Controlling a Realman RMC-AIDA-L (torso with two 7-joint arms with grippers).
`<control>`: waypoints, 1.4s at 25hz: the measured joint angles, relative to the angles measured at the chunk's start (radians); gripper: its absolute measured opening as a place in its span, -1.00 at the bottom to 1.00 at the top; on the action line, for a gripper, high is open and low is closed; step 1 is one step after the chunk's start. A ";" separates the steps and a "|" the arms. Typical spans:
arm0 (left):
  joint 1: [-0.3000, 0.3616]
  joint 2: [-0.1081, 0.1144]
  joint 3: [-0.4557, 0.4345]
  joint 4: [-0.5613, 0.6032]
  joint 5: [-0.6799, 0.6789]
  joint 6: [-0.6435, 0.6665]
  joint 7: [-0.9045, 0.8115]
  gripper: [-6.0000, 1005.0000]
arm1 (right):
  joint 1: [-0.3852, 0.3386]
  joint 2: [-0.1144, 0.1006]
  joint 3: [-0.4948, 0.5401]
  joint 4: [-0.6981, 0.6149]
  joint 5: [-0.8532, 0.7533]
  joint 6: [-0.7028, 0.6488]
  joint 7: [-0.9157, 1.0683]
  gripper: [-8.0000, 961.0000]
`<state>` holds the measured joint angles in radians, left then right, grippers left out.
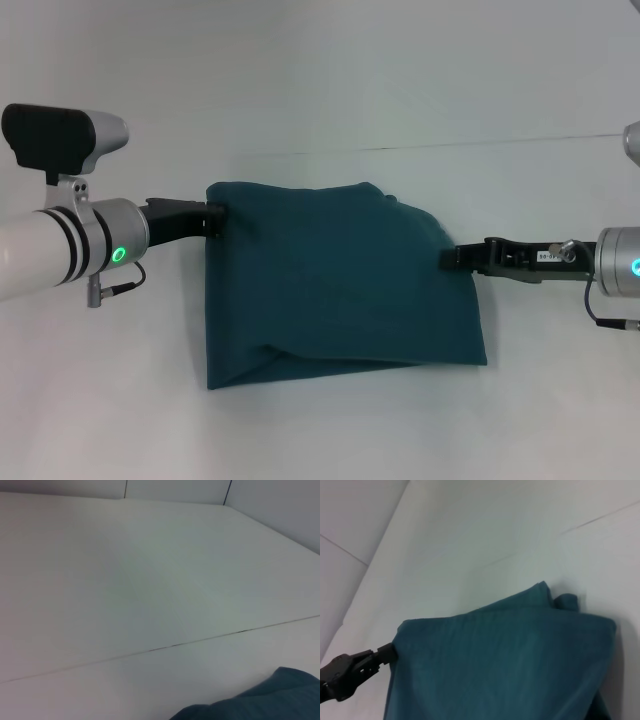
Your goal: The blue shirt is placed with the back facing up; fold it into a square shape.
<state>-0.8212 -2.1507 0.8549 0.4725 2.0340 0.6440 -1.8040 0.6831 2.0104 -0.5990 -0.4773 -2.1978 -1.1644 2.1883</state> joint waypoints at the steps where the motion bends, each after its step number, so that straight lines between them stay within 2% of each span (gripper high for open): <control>1: 0.000 0.000 0.000 0.000 0.000 0.000 0.000 -0.99 | 0.000 0.002 0.000 0.000 0.001 0.006 -0.009 -0.17; 9: 0.001 0.000 0.001 0.000 0.000 -0.003 0.002 -0.99 | 0.001 0.021 -0.001 -0.002 0.066 0.048 -0.078 -0.55; 14: 0.001 0.000 0.001 0.000 0.000 -0.016 0.003 -0.99 | 0.006 0.026 -0.003 -0.003 0.093 0.117 -0.122 -0.95; 24: 0.004 0.000 -0.001 0.000 0.000 -0.021 0.002 -0.99 | 0.036 0.038 -0.042 0.000 0.087 0.204 -0.154 -0.88; 30: 0.004 0.000 -0.001 0.000 0.000 -0.026 0.000 -0.99 | 0.036 0.048 -0.062 -0.008 0.090 0.196 -0.155 -0.84; 35: 0.004 0.000 0.000 0.000 0.000 -0.026 0.000 -0.99 | 0.008 0.038 -0.052 -0.017 0.092 0.131 -0.176 -0.80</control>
<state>-0.8171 -2.1506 0.8545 0.4724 2.0340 0.6178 -1.8039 0.6916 2.0487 -0.6515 -0.4944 -2.1059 -1.0333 2.0121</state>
